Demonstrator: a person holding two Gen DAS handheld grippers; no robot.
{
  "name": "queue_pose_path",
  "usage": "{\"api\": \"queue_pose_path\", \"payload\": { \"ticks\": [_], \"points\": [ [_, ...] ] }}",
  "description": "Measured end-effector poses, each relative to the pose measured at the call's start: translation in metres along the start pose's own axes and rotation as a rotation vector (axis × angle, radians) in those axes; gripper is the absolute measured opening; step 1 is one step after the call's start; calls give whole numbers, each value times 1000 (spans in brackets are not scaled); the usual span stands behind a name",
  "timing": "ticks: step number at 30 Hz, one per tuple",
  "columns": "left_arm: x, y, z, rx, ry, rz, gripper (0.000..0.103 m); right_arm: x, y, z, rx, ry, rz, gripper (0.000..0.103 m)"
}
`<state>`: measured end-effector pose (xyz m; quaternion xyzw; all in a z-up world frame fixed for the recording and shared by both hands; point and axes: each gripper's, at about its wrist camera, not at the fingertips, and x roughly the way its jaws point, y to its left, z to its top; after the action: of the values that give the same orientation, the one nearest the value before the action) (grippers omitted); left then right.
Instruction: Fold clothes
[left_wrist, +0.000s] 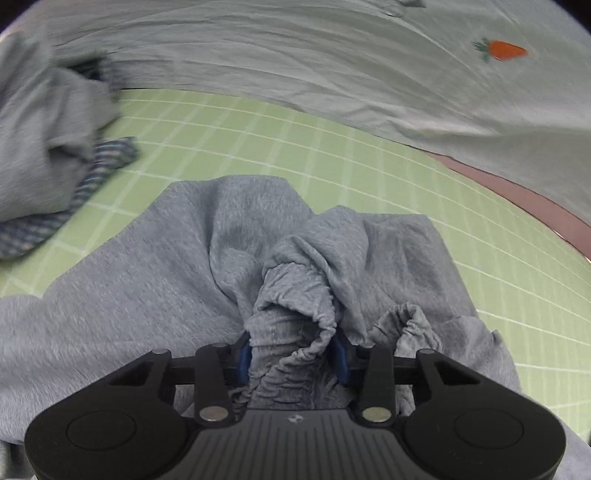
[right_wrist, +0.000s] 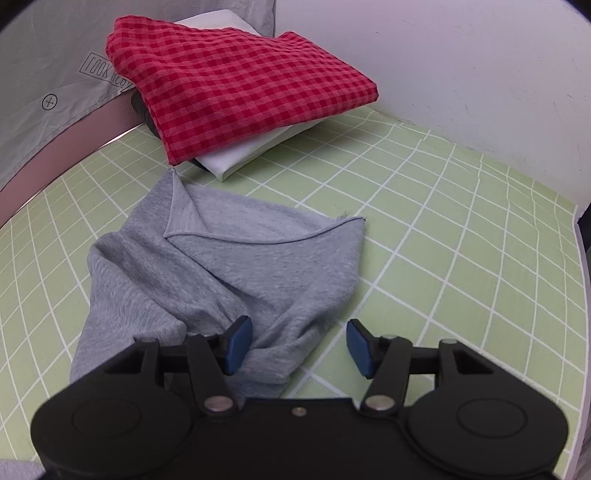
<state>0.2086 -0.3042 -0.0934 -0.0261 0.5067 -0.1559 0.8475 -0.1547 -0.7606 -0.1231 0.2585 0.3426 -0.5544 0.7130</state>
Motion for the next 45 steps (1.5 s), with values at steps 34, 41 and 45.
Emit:
{"api": "queue_pose_path", "payload": {
  "ticks": [34,41,45],
  "points": [
    [-32,-133,-27,272,43,-198,53,-6,-3,-9,-23,31,62,77],
    [-45,-127,-43,328,18,-146,9,-6,-3,-10,-30,13,64,80],
    [-80,-98,-56,294,-59,-91,8,-8,-4,-12,-30,22,64,80]
  ]
}}
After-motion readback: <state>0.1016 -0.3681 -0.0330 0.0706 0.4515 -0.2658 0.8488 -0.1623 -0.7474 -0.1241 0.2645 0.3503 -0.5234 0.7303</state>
